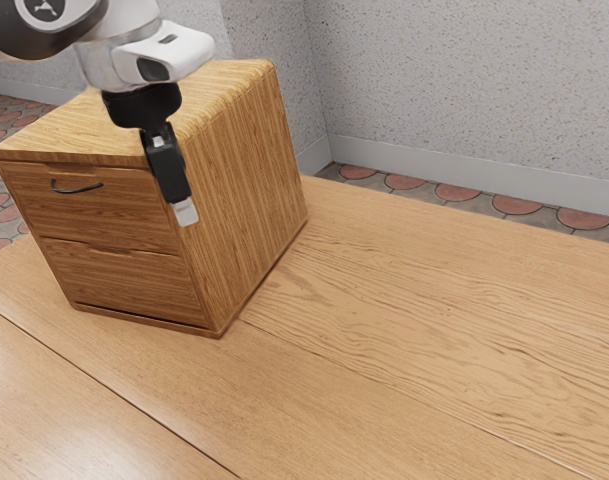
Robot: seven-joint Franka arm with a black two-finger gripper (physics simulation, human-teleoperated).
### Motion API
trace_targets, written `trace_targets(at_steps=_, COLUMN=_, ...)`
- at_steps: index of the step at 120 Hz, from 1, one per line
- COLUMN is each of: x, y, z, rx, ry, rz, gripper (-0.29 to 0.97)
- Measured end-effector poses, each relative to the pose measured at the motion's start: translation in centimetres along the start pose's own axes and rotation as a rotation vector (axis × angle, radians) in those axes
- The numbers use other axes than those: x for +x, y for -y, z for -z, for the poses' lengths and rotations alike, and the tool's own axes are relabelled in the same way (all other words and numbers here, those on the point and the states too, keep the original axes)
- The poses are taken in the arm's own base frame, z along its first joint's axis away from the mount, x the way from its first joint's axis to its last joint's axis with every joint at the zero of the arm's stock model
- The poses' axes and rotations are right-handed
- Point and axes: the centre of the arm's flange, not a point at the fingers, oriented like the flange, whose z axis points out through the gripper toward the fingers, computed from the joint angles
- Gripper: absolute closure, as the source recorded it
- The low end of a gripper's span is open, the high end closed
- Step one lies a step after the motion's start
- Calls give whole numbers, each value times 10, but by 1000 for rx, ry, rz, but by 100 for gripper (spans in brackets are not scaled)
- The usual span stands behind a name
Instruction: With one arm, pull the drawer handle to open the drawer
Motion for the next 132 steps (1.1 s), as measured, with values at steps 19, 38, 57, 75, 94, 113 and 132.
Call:
trace_targets(at_steps=19, x=2, y=-11, z=-3, rx=0, ry=-4, rz=-87, gripper=0)
trace_targets(at_steps=38, x=-60, y=-1, z=10, rx=16, ry=-13, rz=-67, gripper=0)
trace_targets(at_steps=57, x=-111, y=38, z=9, rx=44, ry=15, rz=-97, gripper=0)
trace_targets(at_steps=75, x=-132, y=84, z=-8, rx=43, ry=23, rz=-198, gripper=0)
trace_targets(at_steps=94, x=-156, y=114, z=-9, rx=75, ry=6, rz=-311, gripper=0)
trace_targets(at_steps=113, x=-161, y=129, z=-6, rx=139, ry=-20, rz=-442, gripper=10)
trace_targets(at_steps=132, x=-166, y=145, z=-7, rx=221, ry=-64, rz=-554, gripper=24)
